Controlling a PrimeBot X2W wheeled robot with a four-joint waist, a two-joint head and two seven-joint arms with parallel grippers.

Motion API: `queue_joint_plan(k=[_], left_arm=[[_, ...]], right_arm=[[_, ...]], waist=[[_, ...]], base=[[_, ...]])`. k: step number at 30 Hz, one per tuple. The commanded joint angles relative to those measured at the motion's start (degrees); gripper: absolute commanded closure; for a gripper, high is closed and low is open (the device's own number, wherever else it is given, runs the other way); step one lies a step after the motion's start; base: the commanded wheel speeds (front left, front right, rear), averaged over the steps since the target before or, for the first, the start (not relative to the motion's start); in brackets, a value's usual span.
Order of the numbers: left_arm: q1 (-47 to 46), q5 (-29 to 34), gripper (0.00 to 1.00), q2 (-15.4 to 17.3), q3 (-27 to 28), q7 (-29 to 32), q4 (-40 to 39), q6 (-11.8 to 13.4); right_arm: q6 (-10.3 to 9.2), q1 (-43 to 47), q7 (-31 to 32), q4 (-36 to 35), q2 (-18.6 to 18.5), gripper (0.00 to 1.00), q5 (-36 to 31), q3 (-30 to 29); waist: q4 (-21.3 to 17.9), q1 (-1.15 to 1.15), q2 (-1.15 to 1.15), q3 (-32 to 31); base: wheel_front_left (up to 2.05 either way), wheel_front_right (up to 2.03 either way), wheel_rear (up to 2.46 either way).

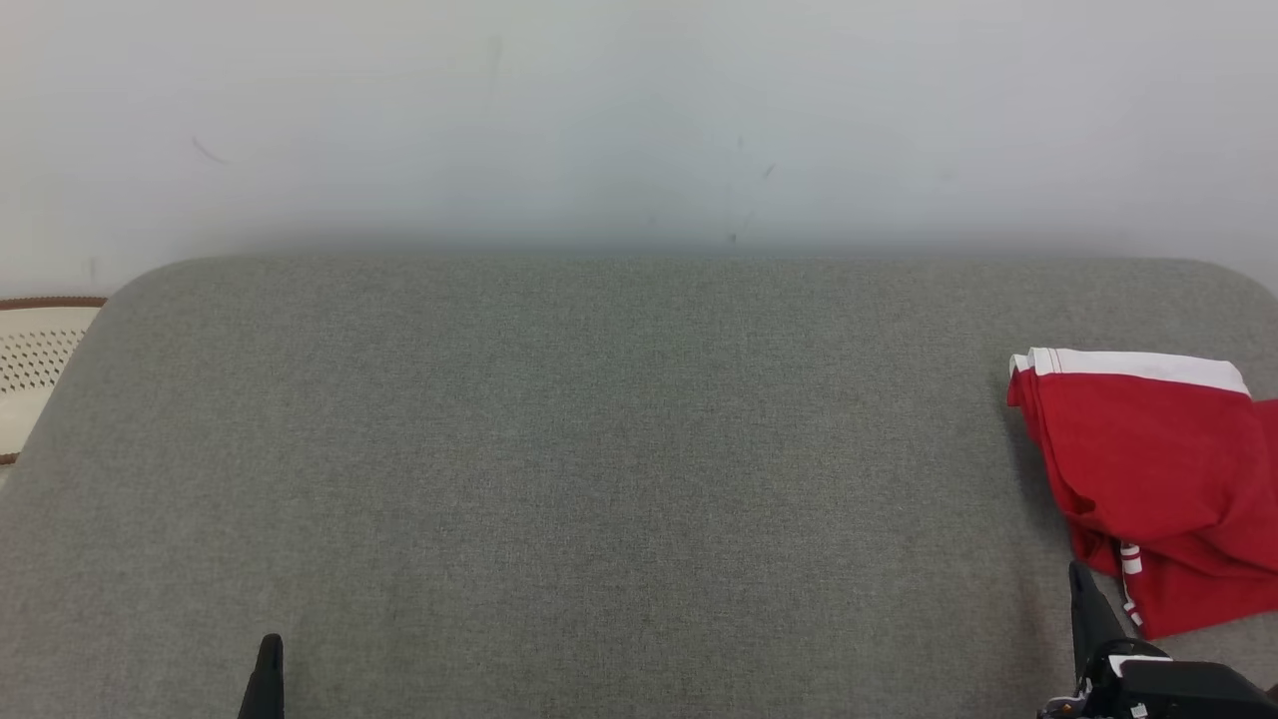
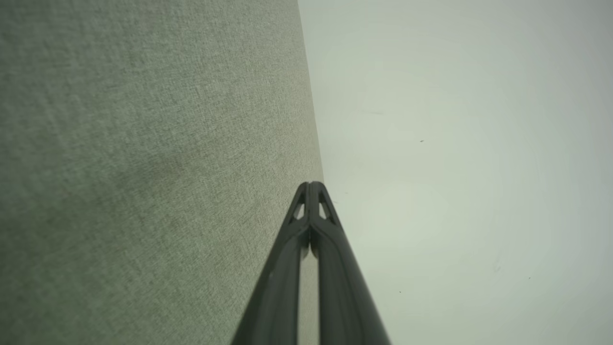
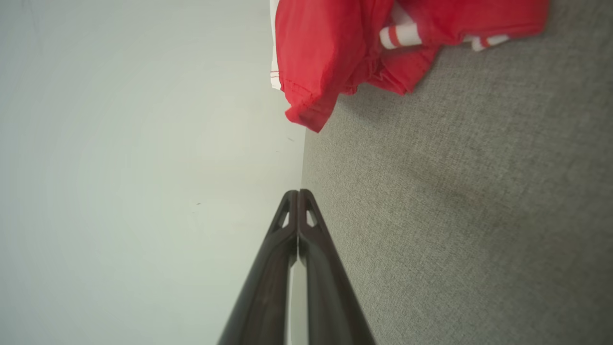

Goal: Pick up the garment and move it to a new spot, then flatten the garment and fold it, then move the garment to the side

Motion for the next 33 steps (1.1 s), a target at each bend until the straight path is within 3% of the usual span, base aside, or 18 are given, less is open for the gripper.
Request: queue_joint_plan(k=[1,24,33], left_arm=[[-0.6,-1.0,1.0,0.4,0.3,0.4,-0.2,-0.2],[-1.2,-10.7,1.0,0.4,0.6,2.7,-0.1,-1.2],[-1.2,-10.4,1.0,0.3,0.6,2.7,-0.1,-1.2]], right_arm=[[0.02,-0.6,0.3,-0.4,0.1,1.0,1.1,-0.3],[0.02,-1.0,2.8,-1.0,0.3,1.0,11.1,-2.2],[0.02,-0.8,2.8,-1.0,0.3,1.0,11.0,-2.2]], waist=[[0.0,0.0,0.0,0.0],[0.3,0.0,0.0,0.6],[0.3,0.0,0.0,0.6]], base=[[0.0,0.0,0.0],[0.0,0.0,0.0],[0.0,0.0,0.0]])
